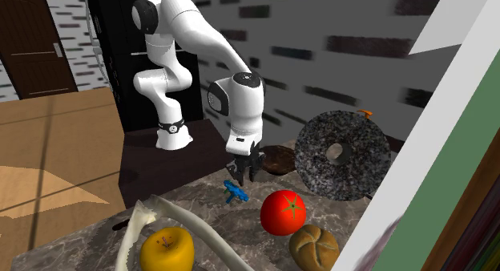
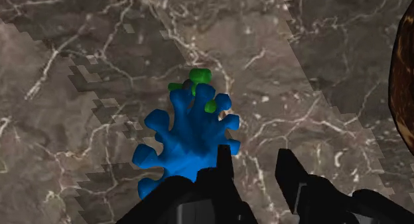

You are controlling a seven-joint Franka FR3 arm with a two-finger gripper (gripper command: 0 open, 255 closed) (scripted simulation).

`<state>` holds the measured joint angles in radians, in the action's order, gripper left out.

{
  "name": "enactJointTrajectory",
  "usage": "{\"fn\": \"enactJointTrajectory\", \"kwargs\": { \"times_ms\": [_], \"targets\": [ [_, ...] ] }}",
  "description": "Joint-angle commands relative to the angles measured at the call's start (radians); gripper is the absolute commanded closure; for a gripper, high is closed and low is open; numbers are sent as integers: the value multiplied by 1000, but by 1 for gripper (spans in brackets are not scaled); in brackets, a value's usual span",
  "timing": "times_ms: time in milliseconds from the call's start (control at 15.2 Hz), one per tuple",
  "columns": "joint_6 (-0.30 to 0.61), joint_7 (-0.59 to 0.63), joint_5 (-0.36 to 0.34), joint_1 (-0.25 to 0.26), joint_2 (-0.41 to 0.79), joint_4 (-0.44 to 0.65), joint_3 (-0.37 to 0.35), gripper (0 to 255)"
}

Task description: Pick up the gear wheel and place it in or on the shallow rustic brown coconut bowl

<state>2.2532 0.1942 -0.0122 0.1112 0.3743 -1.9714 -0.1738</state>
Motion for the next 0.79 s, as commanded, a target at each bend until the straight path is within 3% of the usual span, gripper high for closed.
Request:
{"fn": "enactJointTrajectory", "kwargs": {
  "times_ms": [0,132,198,264,726],
  "targets": [
    [110,99,-85,41,-63,-114,28,0],
    [287,389,-345,148,-158,-303,115,0],
    [342,587,-531,210,-189,-375,170,0],
    [357,689,-626,241,-200,-402,198,0],
    [429,738,-693,234,-105,-377,226,0]
  ]
}}
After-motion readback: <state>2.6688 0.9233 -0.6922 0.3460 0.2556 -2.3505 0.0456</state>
